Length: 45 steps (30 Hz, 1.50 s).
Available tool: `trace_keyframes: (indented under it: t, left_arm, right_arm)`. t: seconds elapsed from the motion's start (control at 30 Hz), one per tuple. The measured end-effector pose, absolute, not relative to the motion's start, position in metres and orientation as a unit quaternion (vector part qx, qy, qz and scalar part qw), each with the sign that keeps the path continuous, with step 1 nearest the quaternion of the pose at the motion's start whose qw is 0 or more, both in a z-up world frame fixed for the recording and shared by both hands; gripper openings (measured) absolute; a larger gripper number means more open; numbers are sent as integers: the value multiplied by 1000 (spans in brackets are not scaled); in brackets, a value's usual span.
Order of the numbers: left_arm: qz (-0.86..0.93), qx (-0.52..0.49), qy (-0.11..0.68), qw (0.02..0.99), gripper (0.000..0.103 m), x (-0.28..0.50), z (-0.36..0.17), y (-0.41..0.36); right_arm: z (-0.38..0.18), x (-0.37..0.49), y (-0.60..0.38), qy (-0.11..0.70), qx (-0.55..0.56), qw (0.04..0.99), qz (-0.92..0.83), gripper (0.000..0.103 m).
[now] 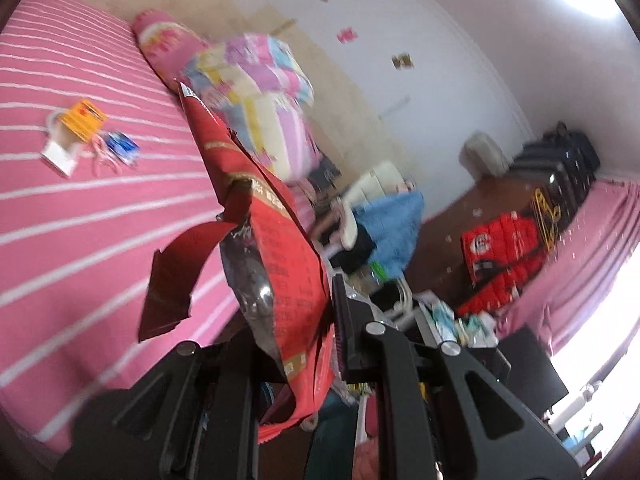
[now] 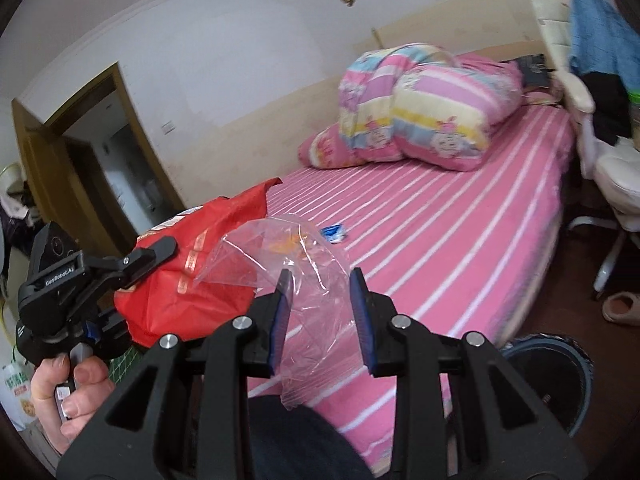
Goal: Collect trash
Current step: 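Lift the red bag and clear bag and carry both over the black bin, then open both tools over the black bin to drop both bags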
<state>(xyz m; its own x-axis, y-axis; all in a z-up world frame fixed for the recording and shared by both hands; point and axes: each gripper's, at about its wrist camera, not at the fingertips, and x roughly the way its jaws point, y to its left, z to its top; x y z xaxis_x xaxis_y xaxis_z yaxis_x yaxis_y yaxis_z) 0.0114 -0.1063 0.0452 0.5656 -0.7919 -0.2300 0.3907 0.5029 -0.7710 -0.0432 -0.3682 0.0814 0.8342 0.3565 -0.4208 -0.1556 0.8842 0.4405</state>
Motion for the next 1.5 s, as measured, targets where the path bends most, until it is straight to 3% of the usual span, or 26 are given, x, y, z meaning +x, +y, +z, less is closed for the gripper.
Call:
trace_keyframes:
  t: [0.27,0.67,1.3,1.4,1.47,1.5]
  left_arm:
    - [-406,-289,355,791,13,20,16,-199]
    - [-423,-209,502,725,13,52,-76,-334]
    - [-399,-93,653,637,14,98,-230,-426]
    - [-395,-84,666,627,16,103,-242,-433]
    - [-389,-79,673,625,22,108,-249,-436]
    - [-387,-82,678,619,30,110,-254,-437]
  right_arm:
    - [58,-70,-436,259,229,936,69,30]
    - [-15,-87,-526,314,269,910,-33,31]
    - [-147,-57,-566,435,287,846,-113,32]
    - [-166,-47,-570,452,284,837,-122,33]
    - [-178,-41,-572,463,284,830,-125,36]
    - [-182,-39,-573,468,285,827,-126,38]
